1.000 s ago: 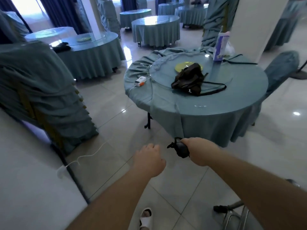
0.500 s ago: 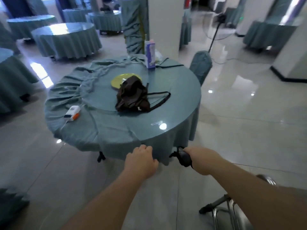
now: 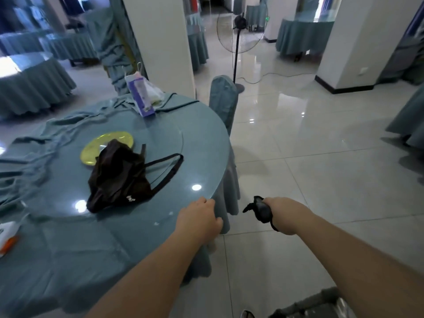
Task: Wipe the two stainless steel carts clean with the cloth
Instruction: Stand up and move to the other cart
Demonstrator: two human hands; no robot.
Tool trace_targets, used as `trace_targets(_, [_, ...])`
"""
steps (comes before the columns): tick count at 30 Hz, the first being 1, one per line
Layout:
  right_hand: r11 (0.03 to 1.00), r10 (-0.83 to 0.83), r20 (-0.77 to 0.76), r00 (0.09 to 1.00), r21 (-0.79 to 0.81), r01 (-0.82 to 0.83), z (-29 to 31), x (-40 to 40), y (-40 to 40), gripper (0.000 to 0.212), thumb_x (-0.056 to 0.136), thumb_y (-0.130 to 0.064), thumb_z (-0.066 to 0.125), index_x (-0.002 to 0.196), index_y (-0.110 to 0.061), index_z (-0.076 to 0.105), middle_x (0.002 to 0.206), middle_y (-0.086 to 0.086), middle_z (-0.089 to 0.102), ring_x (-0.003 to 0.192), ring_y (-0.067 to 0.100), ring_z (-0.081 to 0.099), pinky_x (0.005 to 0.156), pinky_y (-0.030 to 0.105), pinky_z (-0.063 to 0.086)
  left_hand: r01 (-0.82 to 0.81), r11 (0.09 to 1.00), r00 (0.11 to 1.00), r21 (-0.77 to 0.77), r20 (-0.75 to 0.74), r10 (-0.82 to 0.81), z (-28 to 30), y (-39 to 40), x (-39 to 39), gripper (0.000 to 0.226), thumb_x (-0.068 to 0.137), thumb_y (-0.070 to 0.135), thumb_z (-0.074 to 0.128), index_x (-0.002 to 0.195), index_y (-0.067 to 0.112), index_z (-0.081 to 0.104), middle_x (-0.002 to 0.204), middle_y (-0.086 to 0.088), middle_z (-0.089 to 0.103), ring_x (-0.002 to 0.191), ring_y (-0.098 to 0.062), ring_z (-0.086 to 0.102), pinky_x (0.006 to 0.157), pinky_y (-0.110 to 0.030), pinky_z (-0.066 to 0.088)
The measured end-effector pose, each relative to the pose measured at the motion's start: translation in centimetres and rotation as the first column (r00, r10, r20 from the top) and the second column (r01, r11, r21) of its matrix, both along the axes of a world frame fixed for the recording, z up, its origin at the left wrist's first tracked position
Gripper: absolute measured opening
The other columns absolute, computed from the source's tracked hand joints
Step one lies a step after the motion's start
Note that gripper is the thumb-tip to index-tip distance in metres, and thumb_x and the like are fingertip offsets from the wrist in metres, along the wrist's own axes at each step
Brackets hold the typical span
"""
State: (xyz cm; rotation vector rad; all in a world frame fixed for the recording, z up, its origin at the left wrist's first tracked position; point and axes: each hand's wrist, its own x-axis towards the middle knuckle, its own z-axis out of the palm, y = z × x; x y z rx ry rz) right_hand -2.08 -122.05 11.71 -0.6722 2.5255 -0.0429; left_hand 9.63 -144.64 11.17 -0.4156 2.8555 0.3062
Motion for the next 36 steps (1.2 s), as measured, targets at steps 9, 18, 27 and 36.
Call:
trace_targets(9, [0.983,-0.186,0.05,0.981,0.006,0.186,-0.8,-13.5,2.1,0.043,0.089,-0.004,0.053,0.126,-0.025,0.054,0.1,-0.002,0.063,0.092,0.021,0.067,0.072,0.032,0.052,0.124,0.992,0.99,0.0,0.071,-0.124,-1.0,-0.3,-16.8,0.051,0.098,0.051,0.048,0.141,0.025,0.05,0.138,-0.001,0.055,0.124,-0.026,0.054,0.097,-0.044,0.049])
trace_targets(18, [0.921,-0.381,0.001,0.925,0.089,0.379,-2.5,-25.8,3.6,0.027,0.085,-0.007,0.045,0.106,-0.023,0.049,0.095,0.003,0.061,0.082,0.026,0.063,0.068,0.037,0.049,0.448,0.894,0.889,-0.009,0.103,-0.445,-3.2,0.6,-38.5,0.059,0.097,0.051,0.045,0.149,0.025,0.046,0.144,-0.002,0.053,0.128,-0.029,0.054,0.1,-0.046,0.047])
trace_targets(27, [0.701,-0.712,0.087,0.697,0.143,0.699,-4.5,-28.6,13.5,0.03,0.088,-0.008,0.048,0.113,-0.022,0.053,0.102,0.001,0.059,0.088,0.026,0.063,0.067,0.034,0.049,0.783,0.622,0.616,-0.011,0.151,-0.773,-4.5,13.1,-51.5,0.054,0.099,0.051,0.046,0.146,0.024,0.048,0.141,0.002,0.055,0.127,-0.024,0.053,0.095,-0.041,0.045])
trace_targets(36, [0.598,-0.797,0.072,0.6,0.242,0.765,-5.7,-32.0,29.9,0.032,0.096,-0.007,0.052,0.127,-0.017,0.052,0.123,0.008,0.059,0.104,0.028,0.062,0.083,0.037,0.052,0.914,0.406,0.405,-0.016,0.104,-0.908,-4.3,32.5,-60.5,0.05,0.101,0.051,0.044,0.143,0.024,0.051,0.136,0.001,0.057,0.122,-0.023,0.054,0.096,-0.04,0.043])
